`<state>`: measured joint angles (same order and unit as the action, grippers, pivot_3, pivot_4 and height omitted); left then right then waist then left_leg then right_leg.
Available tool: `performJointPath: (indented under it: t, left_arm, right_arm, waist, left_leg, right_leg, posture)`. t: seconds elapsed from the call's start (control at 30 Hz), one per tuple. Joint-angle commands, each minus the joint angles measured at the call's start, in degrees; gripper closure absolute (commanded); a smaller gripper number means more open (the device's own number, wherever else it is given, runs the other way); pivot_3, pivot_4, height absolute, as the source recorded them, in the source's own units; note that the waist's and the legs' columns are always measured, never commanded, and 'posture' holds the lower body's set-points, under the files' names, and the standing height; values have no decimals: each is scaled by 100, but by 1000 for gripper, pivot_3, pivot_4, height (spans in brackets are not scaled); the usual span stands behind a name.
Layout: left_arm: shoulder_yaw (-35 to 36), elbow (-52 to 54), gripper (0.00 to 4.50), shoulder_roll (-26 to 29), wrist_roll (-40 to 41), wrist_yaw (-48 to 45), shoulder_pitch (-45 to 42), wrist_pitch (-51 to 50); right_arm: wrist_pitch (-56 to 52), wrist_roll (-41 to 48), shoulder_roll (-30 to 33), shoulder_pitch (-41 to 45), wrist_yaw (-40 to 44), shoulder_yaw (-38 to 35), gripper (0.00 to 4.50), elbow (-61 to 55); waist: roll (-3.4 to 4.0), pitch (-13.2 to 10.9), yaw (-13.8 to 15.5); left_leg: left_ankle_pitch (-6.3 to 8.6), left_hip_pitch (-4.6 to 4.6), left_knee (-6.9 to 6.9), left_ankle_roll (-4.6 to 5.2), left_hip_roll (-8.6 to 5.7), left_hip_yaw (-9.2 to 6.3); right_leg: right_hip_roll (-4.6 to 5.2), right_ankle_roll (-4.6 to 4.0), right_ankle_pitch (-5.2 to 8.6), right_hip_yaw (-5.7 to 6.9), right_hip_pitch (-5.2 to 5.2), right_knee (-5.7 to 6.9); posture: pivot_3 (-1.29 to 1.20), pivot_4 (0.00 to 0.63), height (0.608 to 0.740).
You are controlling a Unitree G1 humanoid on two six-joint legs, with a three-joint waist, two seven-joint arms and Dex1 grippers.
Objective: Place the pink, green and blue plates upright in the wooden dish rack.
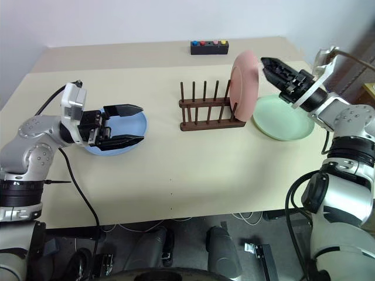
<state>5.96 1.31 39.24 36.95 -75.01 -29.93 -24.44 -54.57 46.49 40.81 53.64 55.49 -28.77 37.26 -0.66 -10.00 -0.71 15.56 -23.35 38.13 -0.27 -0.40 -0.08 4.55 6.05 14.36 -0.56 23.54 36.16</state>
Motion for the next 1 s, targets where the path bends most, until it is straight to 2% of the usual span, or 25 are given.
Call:
performJointPath:
  t: [0.03,0.2,0.33,0.43,0.5,0.63,0.7,0.83,1.0]
  left_arm:
    - [93,125,0,-12,108,-30,-69,68]
    - [50,38,0,-124,67,-31,-161,130]
    - [27,13,0,-196,51,-34,-185,150]
    - [15,2,0,-252,63,-18,-193,150]
    - [17,-26,0,-334,156,38,-204,16]
    - [-133,0,0,-598,86,87,-193,80]
    - [-156,-12,0,-649,55,85,-209,88]
    - [-267,-70,0,-819,-13,146,-312,128]
    - [-310,49,0,-843,32,207,-275,12]
  right_arm:
    - [434,190,182,101,-310,-544,42,-347]
    - [1448,-177,173,-374,-695,-716,42,-924]
    - [2602,-1177,377,-1329,-762,-103,42,-1880]
    - [2771,-1220,537,-1856,-686,-102,42,-2475]
    - [2902,-1376,810,-2173,-651,-200,42,-2569]
    - [3446,-2073,1473,-3273,-104,194,42,-2894]
    - [3404,-2101,1574,-3451,5,333,42,-2952]
    - [3860,-2934,1734,-3821,110,1172,42,-2837]
    - [4463,-3696,1712,-3556,36,1911,42,-2078]
  waist:
    - [0,0,0]
    - [0,0,-6]
    - [0,0,10]
    - [3,-2,2]
    - [14,-7,-1]
    - [11,-6,25]
    - [12,-6,-16]
    - [13,-6,-40]
    - [15,-7,-11]
  left_leg:
    - [0,0,0,0,0,0]
    - [0,1,0,0,0,0]
    - [0,1,0,0,0,0]
    - [0,0,0,0,-2,2]
    - [0,1,3,0,-2,5]
    - [0,7,4,0,-4,-2]
    - [0,8,6,0,-2,1]
    - [-1,33,7,0,0,22]
    - [-1,36,7,0,1,28]
  right_leg:
    - [0,0,0,0,0,0]
    - [-1,0,0,0,-1,0]
    - [0,1,0,0,-1,0]
    - [1,4,-1,-2,0,1]
    - [1,8,-4,-6,-1,2]
    - [1,9,-3,1,-12,-3]
    - [0,9,-3,-3,-14,-3]
    - [-4,8,-3,-24,-22,1]
    - [-6,7,-3,-29,-22,0]
  posture:
    - [0,150,740]
    - [0,150,740]
    - [0,150,740]
    - [0,150,740]
    - [0,150,740]
    - [0,150,740]
    - [0,150,740]
    - [0,150,740]
    - [0,150,740]
